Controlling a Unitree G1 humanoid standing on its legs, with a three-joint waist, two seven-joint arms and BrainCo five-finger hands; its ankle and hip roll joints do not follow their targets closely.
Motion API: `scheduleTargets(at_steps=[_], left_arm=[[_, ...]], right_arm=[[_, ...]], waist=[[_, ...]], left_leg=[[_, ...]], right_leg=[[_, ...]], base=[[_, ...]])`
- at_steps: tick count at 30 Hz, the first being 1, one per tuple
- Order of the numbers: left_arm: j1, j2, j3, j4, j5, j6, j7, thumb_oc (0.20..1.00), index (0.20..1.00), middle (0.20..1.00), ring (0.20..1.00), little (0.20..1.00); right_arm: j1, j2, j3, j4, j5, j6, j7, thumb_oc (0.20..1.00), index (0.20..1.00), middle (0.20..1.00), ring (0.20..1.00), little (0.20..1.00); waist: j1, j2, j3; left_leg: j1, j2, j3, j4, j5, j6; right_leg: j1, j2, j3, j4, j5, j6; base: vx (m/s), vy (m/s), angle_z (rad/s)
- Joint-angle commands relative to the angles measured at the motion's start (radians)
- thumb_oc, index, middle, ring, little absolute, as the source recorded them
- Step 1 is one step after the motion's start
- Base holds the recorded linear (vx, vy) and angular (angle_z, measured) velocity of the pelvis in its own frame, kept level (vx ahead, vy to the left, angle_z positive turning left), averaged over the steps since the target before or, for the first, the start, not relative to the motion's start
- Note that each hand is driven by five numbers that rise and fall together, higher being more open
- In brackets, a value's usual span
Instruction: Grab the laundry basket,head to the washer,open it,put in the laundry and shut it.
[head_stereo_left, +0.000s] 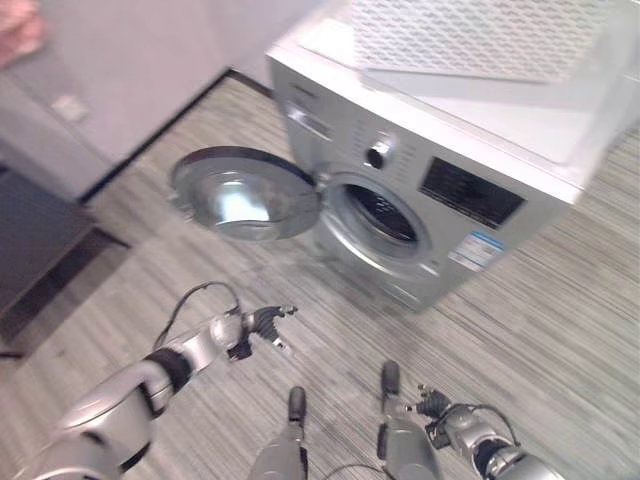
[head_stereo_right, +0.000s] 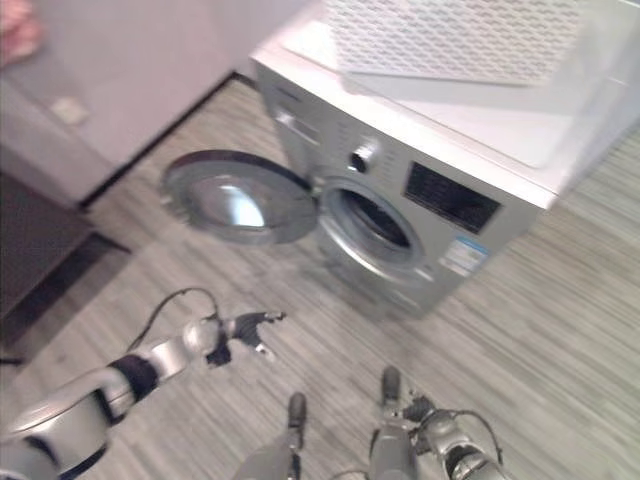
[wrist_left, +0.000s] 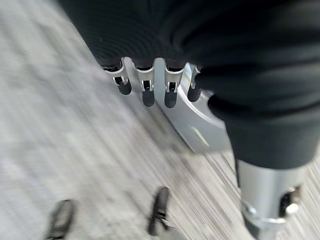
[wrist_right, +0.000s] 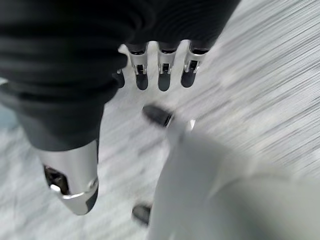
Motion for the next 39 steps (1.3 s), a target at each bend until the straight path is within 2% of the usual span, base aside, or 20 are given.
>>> scheduleTargets(at_steps=[1,3,6,7,9,12,16,20,27,31,32,34,36,37,38,39], left_arm=[[-0.003,-0.029,0.092,0.122,0.118,0.016,-0.005,1.000,1.000,1.000,1.000,1.000],[-0.051,-0.063,0.138,0.256,0.178,0.035,0.039,1.000,1.000,1.000,1.000,1.000],[-0.102,-0.046,0.209,0.364,0.203,0.053,0.085,1.000,1.000,1.000,1.000,1.000],[-0.145,-0.006,0.252,0.410,0.203,0.062,0.120,1.000,1.000,1.000,1.000,1.000],[-0.282,0.131,0.349,0.547,0.217,0.093,0.230,1.000,1.000,1.000,1.000,1.000],[-0.333,0.256,0.386,0.607,0.264,0.110,0.272,1.000,1.000,1.000,1.000,1.000],[-0.388,0.367,0.439,0.596,0.228,0.106,0.332,1.000,1.000,1.000,1.000,1.000],[-0.409,0.405,0.456,0.573,0.183,0.092,0.371,1.000,1.000,1.000,1.000,1.000],[-0.347,0.379,0.464,0.556,0.179,0.080,0.385,1.000,1.000,1.000,1.000,1.000],[-0.212,0.331,0.542,0.489,0.112,0.055,0.415,1.000,1.000,1.000,1.000,1.000],[-0.115,0.300,0.603,0.427,0.062,0.030,0.435,1.000,1.000,1.000,1.000,1.000],[-0.067,0.284,0.630,0.398,0.038,0.021,0.442,1.000,1.000,1.000,1.000,1.000],[0.068,0.226,0.694,0.309,-0.008,-0.006,0.466,1.000,1.000,1.000,1.000,1.000],[0.143,0.193,0.721,0.268,-0.014,-0.020,0.467,1.000,1.000,1.000,1.000,1.000],[0.301,0.126,0.771,0.184,-0.034,-0.043,0.449,1.000,1.000,1.000,1.000,1.000],[0.370,0.100,0.793,0.149,-0.046,-0.048,0.431,1.000,1.000,1.000,1.000,1.000]], right_arm=[[-0.059,0.027,-0.021,-0.012,0.043,-0.005,-0.007,1.000,1.000,1.000,1.000,1.000],[-0.072,0.011,-0.025,-0.007,0.057,-0.007,-0.014,1.000,1.000,1.000,1.000,1.000],[-0.084,-0.003,-0.029,-0.010,0.070,-0.014,-0.022,1.000,1.000,1.000,1.000,1.000],[-0.084,-0.009,-0.036,-0.016,0.084,-0.019,-0.025,1.000,1.000,1.000,1.000,1.000],[-0.092,-0.003,-0.058,-0.051,0.150,-0.048,-0.036,1.000,1.000,1.000,1.000,1.000],[-0.046,-0.013,-0.060,-0.199,0.189,-0.082,-0.042,1.000,1.000,1.000,1.000,1.000],[0.026,-0.048,-0.065,-0.364,0.223,-0.113,-0.057,1.000,1.000,1.000,1.000,1.000],[0.071,-0.056,-0.070,-0.398,0.236,-0.125,-0.064,1.000,1.000,1.000,1.000,1.000],[0.073,-0.056,-0.054,-0.329,0.208,-0.118,-0.062,1.000,1.000,1.000,1.000,1.000],[0.093,-0.046,-0.077,-0.243,0.180,-0.101,-0.071,1.000,1.000,1.000,1.000,1.000],[0.116,-0.041,-0.101,-0.192,0.157,-0.089,-0.079,1.000,1.000,1.000,1.000,1.000],[0.126,-0.039,-0.117,-0.164,0.153,-0.085,-0.080,1.000,1.000,1.000,1.000,1.000],[0.149,-0.039,-0.171,-0.093,0.142,-0.074,-0.086,1.000,1.000,1.000,1.000,1.000],[0.163,-0.043,-0.207,-0.057,0.138,-0.068,-0.086,1.000,1.000,1.000,1.000,1.000],[0.182,-0.070,-0.294,-0.005,0.136,-0.057,-0.092,1.000,1.000,1.000,1.000,1.000],[0.195,-0.084,-0.334,0.010,0.141,-0.053,-0.089,1.000,1.000,1.000,1.000,1.000]], waist=[[0.005,-0.046,0.080],[-0.013,-0.064,0.086],[-0.035,-0.085,0.088],[-0.040,-0.097,0.092],[-0.051,-0.129,0.109],[-0.070,-0.164,0.120],[-0.076,-0.195,0.142],[-0.072,-0.197,0.153],[-0.058,-0.185,0.137],[-0.043,-0.166,0.107],[-0.028,-0.153,0.090],[-0.025,-0.148,0.079],[-0.013,-0.133,0.058],[-0.007,-0.125,0.046],[-0.002,-0.112,0.018],[0.000,-0.104,0.008]], left_leg=[[-0.027,0.024,0.009,0.101,-0.126,0.010],[-0.041,0.029,0.014,0.106,-0.123,0.005],[-0.062,0.039,0.018,0.111,-0.116,-0.001],[-0.070,0.044,0.021,0.109,-0.110,-0.005],[-0.085,0.058,0.024,0.100,-0.095,-0.013],[-0.093,0.072,0.025,0.086,-0.085,-0.021],[-0.110,0.083,0.025,0.072,-0.074,-0.027],[-0.123,0.089,0.014,0.039,-0.054,-0.032],[-0.095,0.092,0.027,0.016,-0.053,-0.036],[-0.049,0.090,0.044,0.015,-0.069,-0.037],[-0.013,0.091,0.058,0.017,-0.088,-0.035],[-0.001,0.089,0.062,0.018,-0.094,-0.033],[0.036,0.086,0.071,0.029,-0.115,-0.028],[0.063,0.085,0.076,0.035,-0.129,-0.026],[0.099,0.081,0.074,0.055,-0.149,-0.020],[0.117,0.083,0.071,0.061,-0.157,-0.017]], right_leg=[[0.004,-0.053,0.064,0.025,-0.116,0.065],[-0.014,-0.047,0.074,0.028,-0.112,0.062],[-0.041,-0.039,0.090,0.028,-0.101,0.059],[-0.048,-0.033,0.092,0.025,-0.096,0.058],[-0.068,-0.022,0.095,0.020,-0.083,0.058],[-0.086,-0.010,0.101,0.014,-0.074,0.060],[-0.104,-0.002,0.092,0.008,-0.068,0.062],[-0.118,0.002,0.083,0.000,-0.069,0.066],[-0.101,0.003,0.083,-0.001,-0.076,0.067],[-0.065,0.001,0.090,-0.001,-0.089,0.066],[-0.037,0.004,0.093,-0.001,-0.099,0.064],[-0.030,0.002,0.094,-0.001,-0.102,0.064],[0.002,0.006,0.094,0.003,-0.116,0.060],[0.026,0.012,0.097,0.005,-0.127,0.057],[0.066,0.016,0.099,0.011,-0.146,0.051],[0.084,0.018,0.101,0.013,-0.157,0.048]], base=[[-0.03,-0.016,-0.07],[-0.02,-0.015,-0.10],[-0.02,-0.014,-0.13],[-0.02,-0.033,-0.09],[-0.04,-0.060,-0.06],[-0.02,-0.053,-0.07],[-0.01,-0.061,-0.06],[0.00,-0.047,0.08],[0.01,-0.003,0.02],[0.07,0.007,-0.03],[0.10,0.002,-0.03],[0.08,-0.006,-0.13],[0.13,-0.015,-0.20],[0.25,-0.041,-0.12],[0.25,-0.046,-0.10],[0.25,-0.048,-0.13]])
